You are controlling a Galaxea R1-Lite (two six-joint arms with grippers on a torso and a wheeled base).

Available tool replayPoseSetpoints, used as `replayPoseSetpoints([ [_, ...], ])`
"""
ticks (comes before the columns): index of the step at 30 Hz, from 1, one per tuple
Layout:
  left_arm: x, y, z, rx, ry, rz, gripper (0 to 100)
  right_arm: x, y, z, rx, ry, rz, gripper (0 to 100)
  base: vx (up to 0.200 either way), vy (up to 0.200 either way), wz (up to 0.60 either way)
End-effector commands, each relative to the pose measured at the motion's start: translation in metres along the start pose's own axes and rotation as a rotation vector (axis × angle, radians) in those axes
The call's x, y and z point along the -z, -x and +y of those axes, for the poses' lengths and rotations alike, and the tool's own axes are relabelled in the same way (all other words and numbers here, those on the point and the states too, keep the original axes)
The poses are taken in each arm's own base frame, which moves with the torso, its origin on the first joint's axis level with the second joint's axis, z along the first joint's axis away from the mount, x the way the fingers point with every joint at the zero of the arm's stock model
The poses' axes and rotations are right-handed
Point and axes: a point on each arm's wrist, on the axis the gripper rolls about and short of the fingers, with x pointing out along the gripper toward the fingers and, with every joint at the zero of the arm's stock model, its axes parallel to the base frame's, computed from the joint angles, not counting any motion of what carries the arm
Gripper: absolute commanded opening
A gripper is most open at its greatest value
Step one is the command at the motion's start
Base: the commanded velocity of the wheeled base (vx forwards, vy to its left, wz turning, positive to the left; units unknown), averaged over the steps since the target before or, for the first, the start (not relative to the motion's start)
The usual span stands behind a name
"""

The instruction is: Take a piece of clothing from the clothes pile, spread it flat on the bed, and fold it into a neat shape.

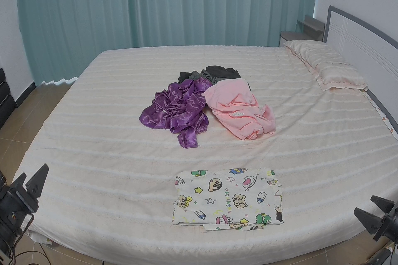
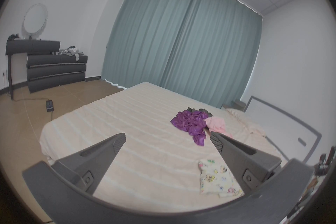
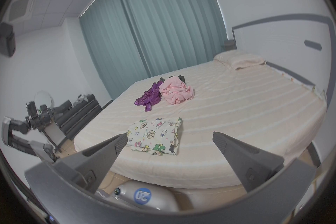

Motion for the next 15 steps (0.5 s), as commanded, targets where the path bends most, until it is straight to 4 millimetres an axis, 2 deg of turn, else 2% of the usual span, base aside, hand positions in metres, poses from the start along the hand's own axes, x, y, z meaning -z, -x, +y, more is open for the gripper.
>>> replayPoseSetpoints([
  [1,0.012,0.049,0.019,0.049,-0.146,-0.139,100,0.018,0.023,-0.001,0.033,0.16,-0.1,100,0.0,0.0,0.0],
  [7,0.025,0.066,0.029,0.044,-0.308,-0.196,100,0.034,0.03,-0.003,0.043,0.304,-0.073,100,0.0,0.0,0.0],
  [10,0.027,0.069,0.031,0.036,-0.314,-0.208,100,0.042,0.035,-0.004,0.052,0.384,-0.087,100,0.0,0.0,0.0],
  [15,0.03,0.071,0.033,-0.01,-0.31,-0.211,100,0.043,0.038,-0.005,0.1,0.491,-0.119,100,0.0,0.0,0.0],
])
